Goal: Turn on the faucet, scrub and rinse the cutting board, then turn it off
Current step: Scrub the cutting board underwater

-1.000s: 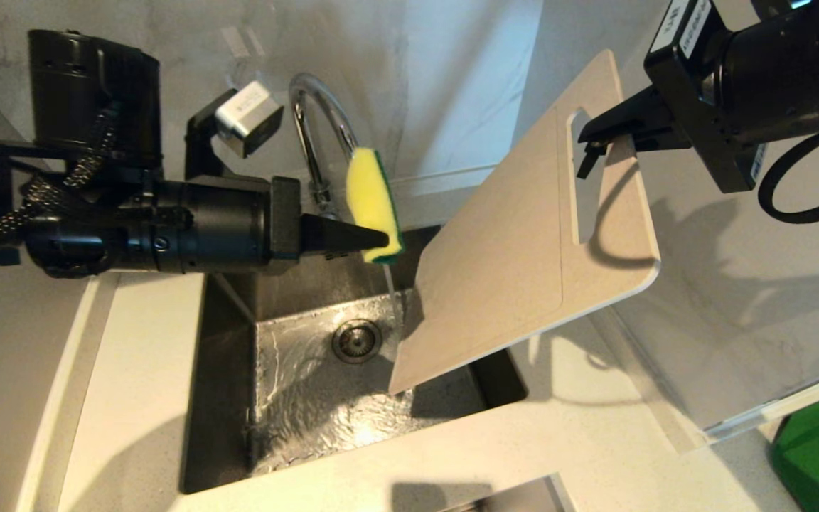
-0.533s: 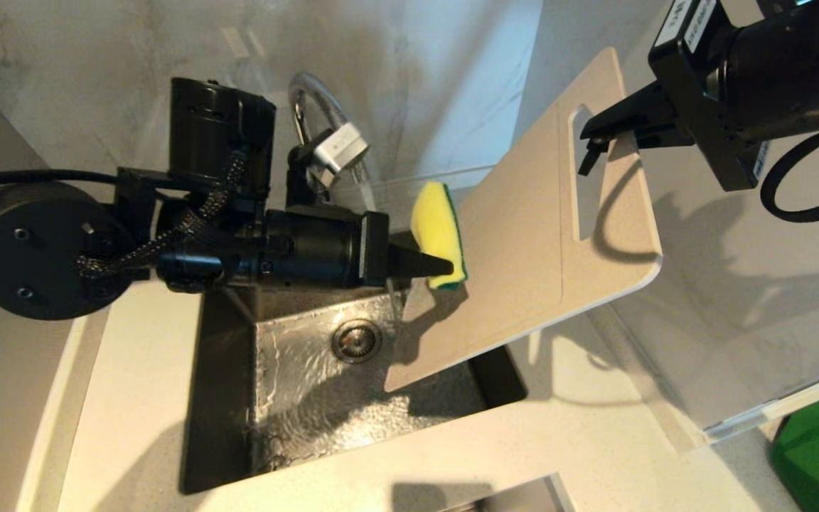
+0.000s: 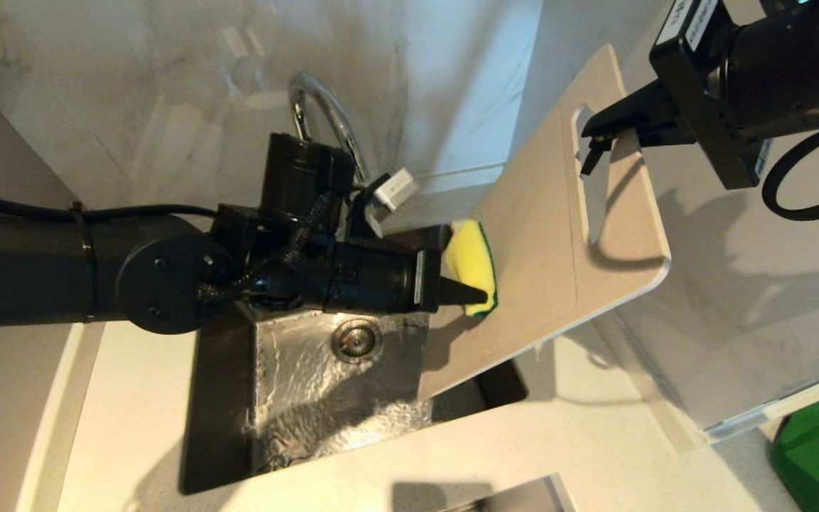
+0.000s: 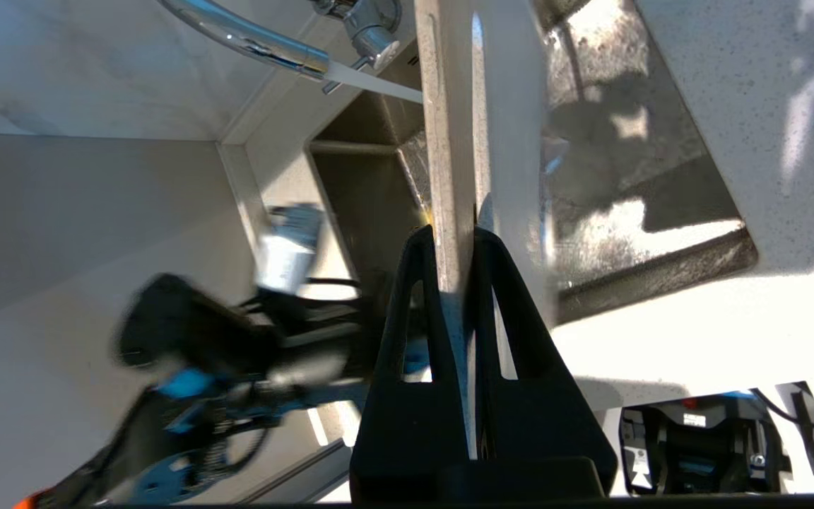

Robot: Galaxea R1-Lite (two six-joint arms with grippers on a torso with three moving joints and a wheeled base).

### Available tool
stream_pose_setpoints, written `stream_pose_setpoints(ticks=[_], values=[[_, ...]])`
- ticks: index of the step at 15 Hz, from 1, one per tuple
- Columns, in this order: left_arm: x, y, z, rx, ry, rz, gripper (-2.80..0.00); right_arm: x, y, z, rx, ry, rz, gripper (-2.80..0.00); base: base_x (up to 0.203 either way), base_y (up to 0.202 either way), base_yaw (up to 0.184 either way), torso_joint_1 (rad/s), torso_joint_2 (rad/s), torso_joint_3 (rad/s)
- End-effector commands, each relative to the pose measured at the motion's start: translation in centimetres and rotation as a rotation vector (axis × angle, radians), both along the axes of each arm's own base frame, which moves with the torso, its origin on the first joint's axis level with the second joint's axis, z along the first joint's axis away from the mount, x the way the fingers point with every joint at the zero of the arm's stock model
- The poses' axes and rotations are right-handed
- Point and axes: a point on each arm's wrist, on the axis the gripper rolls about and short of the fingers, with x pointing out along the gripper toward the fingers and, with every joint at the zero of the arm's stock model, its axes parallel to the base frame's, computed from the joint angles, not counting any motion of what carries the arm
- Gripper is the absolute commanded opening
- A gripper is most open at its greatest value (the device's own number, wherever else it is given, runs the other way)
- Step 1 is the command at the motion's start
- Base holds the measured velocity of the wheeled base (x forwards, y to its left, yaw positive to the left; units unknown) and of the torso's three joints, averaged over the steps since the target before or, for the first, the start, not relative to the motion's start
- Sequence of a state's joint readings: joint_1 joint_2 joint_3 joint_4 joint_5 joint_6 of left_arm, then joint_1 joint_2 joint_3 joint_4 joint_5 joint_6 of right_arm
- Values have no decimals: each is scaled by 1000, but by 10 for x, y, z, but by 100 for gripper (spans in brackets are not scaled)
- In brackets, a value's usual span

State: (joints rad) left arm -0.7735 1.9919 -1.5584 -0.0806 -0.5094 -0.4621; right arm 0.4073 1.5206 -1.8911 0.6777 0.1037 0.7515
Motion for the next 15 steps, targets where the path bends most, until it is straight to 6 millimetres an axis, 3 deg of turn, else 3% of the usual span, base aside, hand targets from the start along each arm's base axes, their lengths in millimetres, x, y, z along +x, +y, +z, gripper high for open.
stream_pose_setpoints(ticks=[1,7,11,13,15], values=[[3,7,-22,51,58,16,-280,1,1,1,8,-5,1,-280,0,0,0,0,0,0],[9,44,-72,96,111,93,-280,2,1,1,8,-6,1,-280,0,0,0,0,0,0],[-10,70,-103,137,158,120,-280,3,1,1,38,5,-5,-280,0,0,0,0,0,0],[-16,75,-90,89,102,121,-280,1,1,2,37,3,-3,-280,0,0,0,0,0,0],[-14,70,-54,45,53,113,-280,2,1,0,33,13,-3,-280,0,0,0,0,0,0]])
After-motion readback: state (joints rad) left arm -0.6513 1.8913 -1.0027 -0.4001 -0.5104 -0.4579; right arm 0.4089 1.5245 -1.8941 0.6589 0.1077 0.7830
